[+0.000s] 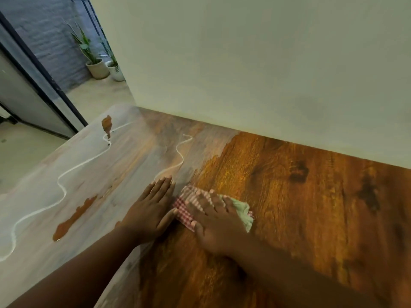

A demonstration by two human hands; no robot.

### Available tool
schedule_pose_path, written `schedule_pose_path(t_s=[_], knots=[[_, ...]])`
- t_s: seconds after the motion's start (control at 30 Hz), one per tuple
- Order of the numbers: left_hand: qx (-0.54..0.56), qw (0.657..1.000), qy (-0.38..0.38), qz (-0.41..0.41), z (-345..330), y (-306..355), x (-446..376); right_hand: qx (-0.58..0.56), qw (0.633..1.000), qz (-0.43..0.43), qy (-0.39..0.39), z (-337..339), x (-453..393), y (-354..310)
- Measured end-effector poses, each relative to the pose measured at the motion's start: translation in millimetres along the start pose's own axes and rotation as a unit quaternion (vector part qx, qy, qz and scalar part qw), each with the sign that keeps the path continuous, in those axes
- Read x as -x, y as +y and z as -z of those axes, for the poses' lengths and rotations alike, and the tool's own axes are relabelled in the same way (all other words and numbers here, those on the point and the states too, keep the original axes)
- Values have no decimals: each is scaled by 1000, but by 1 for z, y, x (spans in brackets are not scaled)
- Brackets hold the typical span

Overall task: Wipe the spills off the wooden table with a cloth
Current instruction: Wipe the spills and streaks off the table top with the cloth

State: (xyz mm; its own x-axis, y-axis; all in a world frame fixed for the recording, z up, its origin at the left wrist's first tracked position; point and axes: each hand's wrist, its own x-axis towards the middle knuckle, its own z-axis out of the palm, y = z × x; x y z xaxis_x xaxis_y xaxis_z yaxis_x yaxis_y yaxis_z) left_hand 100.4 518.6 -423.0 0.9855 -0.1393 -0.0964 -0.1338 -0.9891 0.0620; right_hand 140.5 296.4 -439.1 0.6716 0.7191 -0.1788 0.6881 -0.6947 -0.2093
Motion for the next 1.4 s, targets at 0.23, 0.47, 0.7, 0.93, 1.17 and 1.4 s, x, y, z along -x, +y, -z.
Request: schedule_pose_path(t_s=[0.23,0.47,0.7,0.93,1.17,1.4], knots=[[-4,999,-19,-40,-4,-1,-41,11,999,-40,6,25,-55,67],[67,997,8,-29,-6,-9,-49,14,995,-99,19,51,-132,141],[94,995,3,-29,-11,-14,-52,26,992,-119,21,68,-174,175],[104,994,6,-33,-12,-16,-52,83,989,-118,25,72,-158,176],[99,994,4,-34,-12,-15,-53,115,982,-145,34,73,-139,195],[91,995,2,-45,-13,-17,-55,83,983,-153,55,67,-156,181]])
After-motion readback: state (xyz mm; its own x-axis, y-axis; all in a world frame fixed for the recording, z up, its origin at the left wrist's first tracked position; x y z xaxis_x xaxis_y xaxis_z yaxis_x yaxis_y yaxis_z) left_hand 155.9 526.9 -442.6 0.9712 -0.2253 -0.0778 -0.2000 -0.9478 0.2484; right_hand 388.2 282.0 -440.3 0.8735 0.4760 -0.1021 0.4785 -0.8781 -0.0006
